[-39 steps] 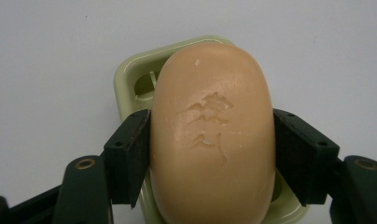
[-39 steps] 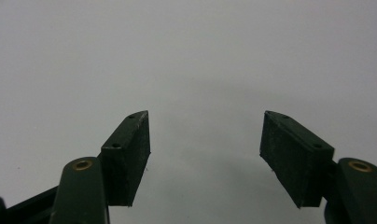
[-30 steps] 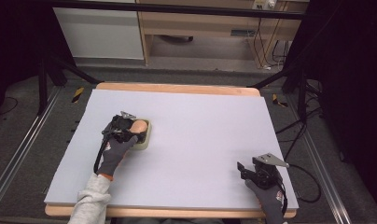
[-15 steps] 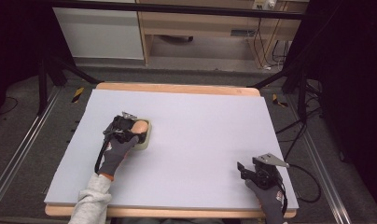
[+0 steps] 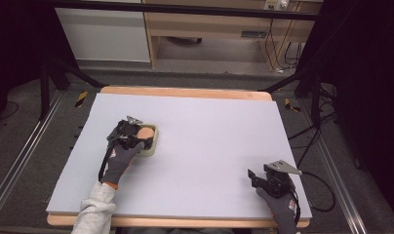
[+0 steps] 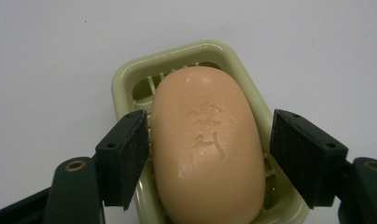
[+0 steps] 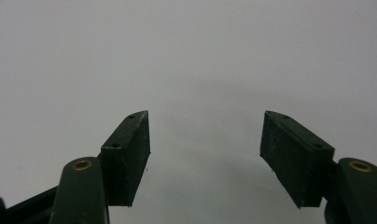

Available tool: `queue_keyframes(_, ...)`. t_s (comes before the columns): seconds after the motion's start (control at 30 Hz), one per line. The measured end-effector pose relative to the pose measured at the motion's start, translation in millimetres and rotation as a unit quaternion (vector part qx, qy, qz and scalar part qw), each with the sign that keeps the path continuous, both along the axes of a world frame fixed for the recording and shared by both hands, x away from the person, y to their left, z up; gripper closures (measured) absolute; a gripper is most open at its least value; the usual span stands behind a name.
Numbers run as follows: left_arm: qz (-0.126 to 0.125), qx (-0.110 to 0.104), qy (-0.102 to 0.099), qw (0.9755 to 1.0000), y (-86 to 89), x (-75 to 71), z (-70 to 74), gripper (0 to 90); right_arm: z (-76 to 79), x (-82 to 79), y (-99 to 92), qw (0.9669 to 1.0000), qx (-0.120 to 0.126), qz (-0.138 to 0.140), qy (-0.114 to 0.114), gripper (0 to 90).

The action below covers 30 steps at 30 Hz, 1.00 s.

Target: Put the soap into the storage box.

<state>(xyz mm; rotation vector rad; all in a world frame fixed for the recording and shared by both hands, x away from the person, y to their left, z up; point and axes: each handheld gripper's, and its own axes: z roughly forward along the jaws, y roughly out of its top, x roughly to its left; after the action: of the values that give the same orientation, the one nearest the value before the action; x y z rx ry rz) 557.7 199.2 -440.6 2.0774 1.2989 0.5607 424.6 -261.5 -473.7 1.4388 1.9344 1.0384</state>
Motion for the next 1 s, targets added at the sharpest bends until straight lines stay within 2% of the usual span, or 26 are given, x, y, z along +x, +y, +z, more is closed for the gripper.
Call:
queue_keyframes(0.27,-0.007,-0.017,-0.031,0.9994,-0.1,-14.0,18.6,26.4,0.6,-0.8,-0.8,1.0,0.002,-0.004,-0.002,33.2)
queue_keyframes(0.4,-0.013,-0.019,-0.038,0.999,-1.0,-20.5,24.2,25.4,0.8,-0.9,-1.8,1.0,0.001,-0.005,-0.003,33.1)
queue_keyframes(0.5,-0.022,-0.032,-0.052,0.9979,-0.4,-29.9,31.5,25.3,0.8,-1.1,-3.0,0.9999,0.001,-0.009,-0.005,32.9)
queue_keyframes(0.67,-0.025,-0.046,-0.064,0.9966,3.3,-39.3,32.5,23.3,0.6,-1.7,-3.8,0.9999,0.003,-0.014,-0.004,32.8)
queue_keyframes(0.77,-0.029,-0.039,-0.07,0.9964,8.6,-46.6,31.5,22.2,0.8,-2.3,-5.6,0.9998,0.006,-0.017,-0.004,32.8)
queue_keyframes(0.9,-0.018,-0.048,-0.075,0.9959,20.2,-58.4,27.5,21.6,1.0,-2.6,-7.4,0.9997,0.01,-0.021,-0.003,32.6)
queue_keyframes(1.0,-0.01,-0.044,-0.076,0.9961,29.1,-68.9,23.0,21.1,0.9,-2.7,-8.2,0.9997,0.007,-0.023,-0.005,32.3)
